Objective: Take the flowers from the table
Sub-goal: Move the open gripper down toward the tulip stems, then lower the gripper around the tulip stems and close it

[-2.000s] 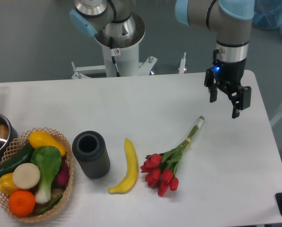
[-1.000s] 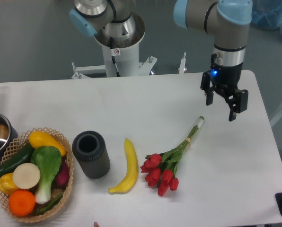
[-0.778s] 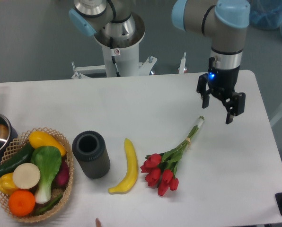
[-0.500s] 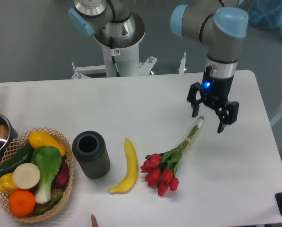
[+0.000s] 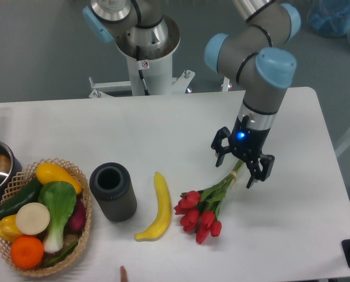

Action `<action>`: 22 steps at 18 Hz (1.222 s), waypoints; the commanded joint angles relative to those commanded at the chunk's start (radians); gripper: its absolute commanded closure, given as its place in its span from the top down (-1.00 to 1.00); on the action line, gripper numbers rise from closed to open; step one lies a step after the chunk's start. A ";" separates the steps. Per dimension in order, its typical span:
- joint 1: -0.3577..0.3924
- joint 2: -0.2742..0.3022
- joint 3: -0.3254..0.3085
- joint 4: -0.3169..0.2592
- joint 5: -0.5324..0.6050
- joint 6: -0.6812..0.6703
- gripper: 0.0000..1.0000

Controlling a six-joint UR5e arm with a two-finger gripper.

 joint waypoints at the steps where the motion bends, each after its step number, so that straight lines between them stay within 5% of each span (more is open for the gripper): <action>1: 0.003 -0.008 -0.002 0.000 0.002 0.000 1.00; 22: 0.026 -0.095 -0.038 0.012 -0.012 0.000 1.00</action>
